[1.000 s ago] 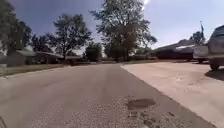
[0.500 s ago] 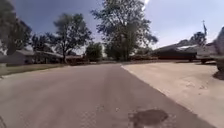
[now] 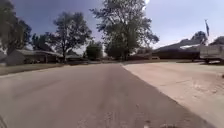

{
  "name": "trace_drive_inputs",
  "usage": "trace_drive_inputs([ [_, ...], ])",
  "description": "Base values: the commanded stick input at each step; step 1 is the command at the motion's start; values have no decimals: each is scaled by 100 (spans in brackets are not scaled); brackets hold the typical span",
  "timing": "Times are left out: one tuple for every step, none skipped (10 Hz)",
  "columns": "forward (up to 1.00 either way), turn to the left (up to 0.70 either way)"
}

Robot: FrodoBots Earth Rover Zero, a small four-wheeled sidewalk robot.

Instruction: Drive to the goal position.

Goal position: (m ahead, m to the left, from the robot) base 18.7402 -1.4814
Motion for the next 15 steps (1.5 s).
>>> trace_drive_inputs([
  [70,-25],
  [70,-7],
  [70,0],
  [70,0],
  [70,0],
  [70,0],
  [70,0],
  [70,0],
  [70,0],
  [70,0],
  [70,0],
  [70,0],
  [70,0],
  [70,0],
  [70,0],
])
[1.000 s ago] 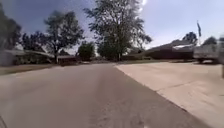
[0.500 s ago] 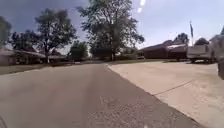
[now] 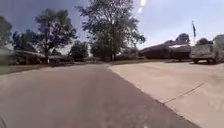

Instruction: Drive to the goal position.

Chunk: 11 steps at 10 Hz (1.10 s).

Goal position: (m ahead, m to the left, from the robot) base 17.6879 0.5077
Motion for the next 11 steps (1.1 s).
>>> trace_drive_inputs([
  [70,0],
  [70,0],
  [70,0],
  [70,0],
  [70,0],
  [70,0],
  [70,0],
  [70,0],
  [70,17],
  [70,35],
  [70,35],
])
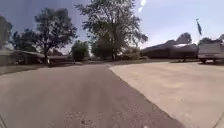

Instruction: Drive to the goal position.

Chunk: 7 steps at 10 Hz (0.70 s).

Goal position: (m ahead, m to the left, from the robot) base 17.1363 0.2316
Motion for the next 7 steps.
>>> trace_drive_inputs([
  [70,32],
  [70,0],
  [70,0],
  [70,0],
  [70,0],
  [70,0],
  [70,0],
])
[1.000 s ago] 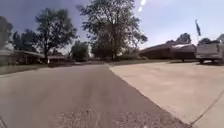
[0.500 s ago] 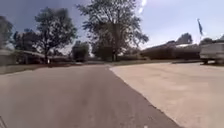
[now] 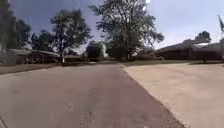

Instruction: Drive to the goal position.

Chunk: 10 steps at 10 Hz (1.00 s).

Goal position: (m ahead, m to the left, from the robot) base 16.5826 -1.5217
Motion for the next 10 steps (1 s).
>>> trace_drive_inputs([
  [70,0],
  [70,0],
  [70,0],
  [70,0],
  [70,0],
  [70,0],
  [70,0],
  [70,0],
  [70,0],
  [70,0],
])
